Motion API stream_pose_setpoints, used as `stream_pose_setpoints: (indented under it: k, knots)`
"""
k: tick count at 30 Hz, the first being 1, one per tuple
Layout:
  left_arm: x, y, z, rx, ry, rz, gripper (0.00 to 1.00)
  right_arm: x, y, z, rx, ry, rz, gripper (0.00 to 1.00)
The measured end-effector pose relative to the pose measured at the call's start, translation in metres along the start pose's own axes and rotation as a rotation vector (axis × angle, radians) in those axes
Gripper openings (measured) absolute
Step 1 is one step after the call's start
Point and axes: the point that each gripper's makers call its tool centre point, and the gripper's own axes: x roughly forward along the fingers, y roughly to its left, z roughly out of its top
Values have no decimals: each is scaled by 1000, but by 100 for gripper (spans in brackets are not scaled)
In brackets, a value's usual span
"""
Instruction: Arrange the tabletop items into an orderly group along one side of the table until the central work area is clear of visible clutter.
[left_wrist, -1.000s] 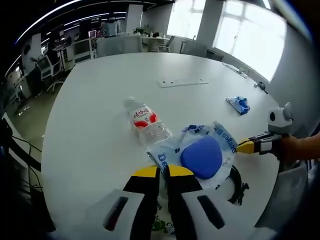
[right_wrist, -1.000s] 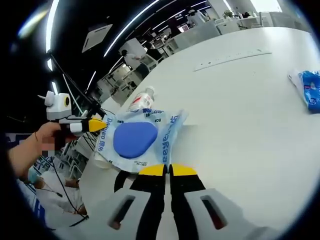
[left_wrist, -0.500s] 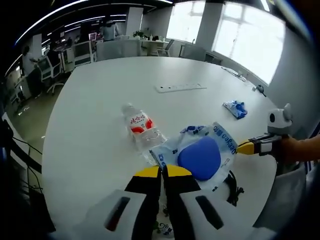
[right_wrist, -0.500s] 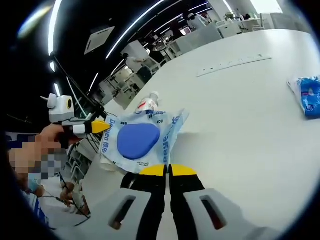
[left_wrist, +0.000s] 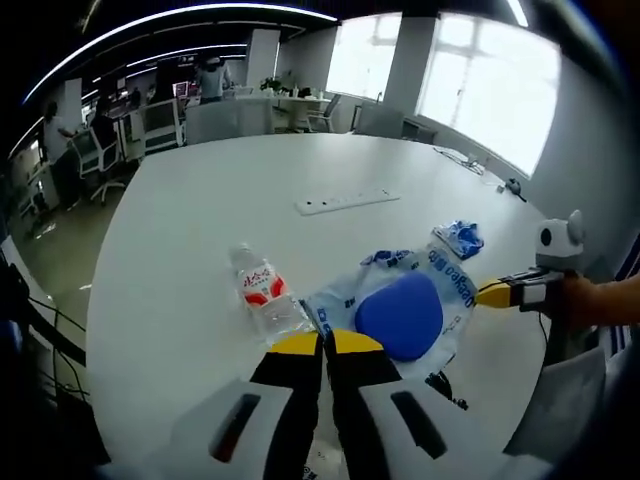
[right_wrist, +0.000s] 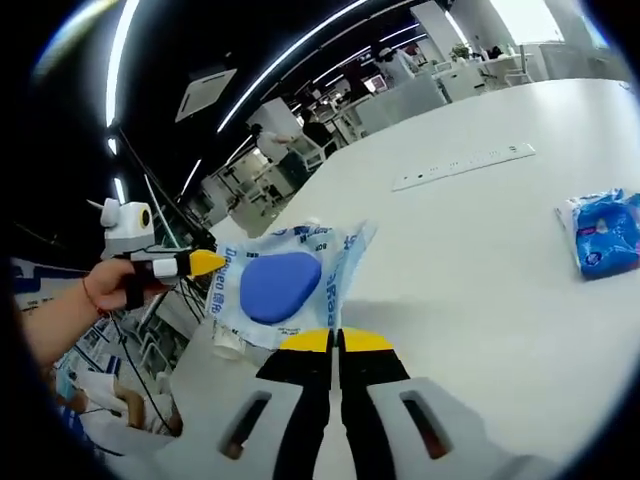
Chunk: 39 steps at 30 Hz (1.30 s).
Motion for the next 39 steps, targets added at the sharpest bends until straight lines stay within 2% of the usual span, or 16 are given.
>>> stream_pose_setpoints:
  k: [7,12,23,29,39]
  knots:
    - [7,-18,20,18,-29,-22,0,-17,-9,18,-2,-46,-23,0]
    - [17,-35,34,31,-47,-44,0,-32,-22,35,-6,-89,-55,0]
    - [42,-64,61,57,-72,-88,0,-54,-49,60,-21,-142,-112,0]
    - [57,-75,69,66,-73,-106,0,-62,-64,70,-18,-167,-147,0]
    - [84,-91,74,61,-73,-126,0,-69,-87,75,-8,-188,-205,0]
